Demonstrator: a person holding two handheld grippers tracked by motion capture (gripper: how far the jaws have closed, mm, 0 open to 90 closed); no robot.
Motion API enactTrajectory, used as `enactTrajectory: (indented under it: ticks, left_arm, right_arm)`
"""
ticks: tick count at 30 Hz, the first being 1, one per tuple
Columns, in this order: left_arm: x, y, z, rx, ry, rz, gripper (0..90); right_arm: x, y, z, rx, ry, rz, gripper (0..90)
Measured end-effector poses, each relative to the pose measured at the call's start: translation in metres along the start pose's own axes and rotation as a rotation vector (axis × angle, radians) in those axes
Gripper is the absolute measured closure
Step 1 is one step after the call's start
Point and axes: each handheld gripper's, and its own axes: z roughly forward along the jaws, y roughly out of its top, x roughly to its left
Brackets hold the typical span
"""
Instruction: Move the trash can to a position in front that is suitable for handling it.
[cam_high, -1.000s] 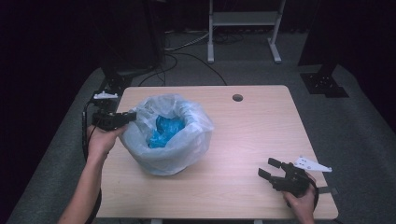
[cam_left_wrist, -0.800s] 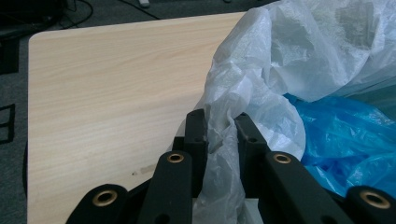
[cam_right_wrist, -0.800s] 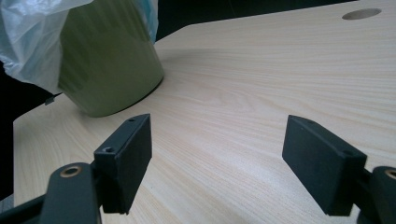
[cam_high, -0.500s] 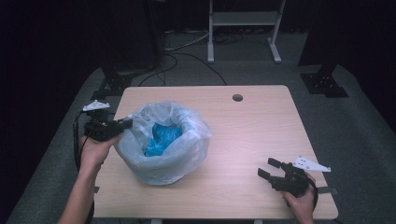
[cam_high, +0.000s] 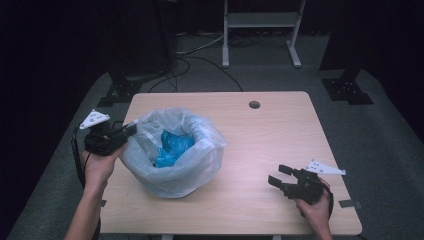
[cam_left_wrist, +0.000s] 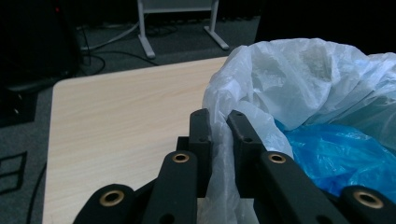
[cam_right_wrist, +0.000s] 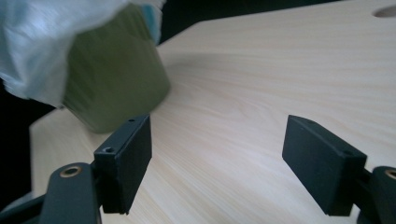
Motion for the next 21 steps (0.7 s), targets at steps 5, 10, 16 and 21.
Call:
enactTrajectory:
  ticks: [5, 10, 16, 21]
  left_arm:
    - [0.000, 0.000, -0.007, -0.028, -0.040, 0.003, 89.0]
    - [0.000, 0.000, -0.014, -0.054, -0.073, -0.013, 89.1]
    - [0.002, -0.003, -0.018, -0.058, -0.086, -0.037, 89.0]
    - [0.003, -0.004, -0.021, -0.059, -0.106, -0.039, 89.0]
  right_arm:
    - [0.015, 0.037, 0.015, -0.040, 0.104, 0.011, 23.8]
    - [0.029, 0.073, 0.032, -0.052, 0.192, -0.003, 24.8]
    - [0.044, 0.102, 0.058, -0.030, 0.221, -0.029, 24.7]
    - [0.051, 0.117, 0.083, 0.005, 0.251, -0.032, 24.9]
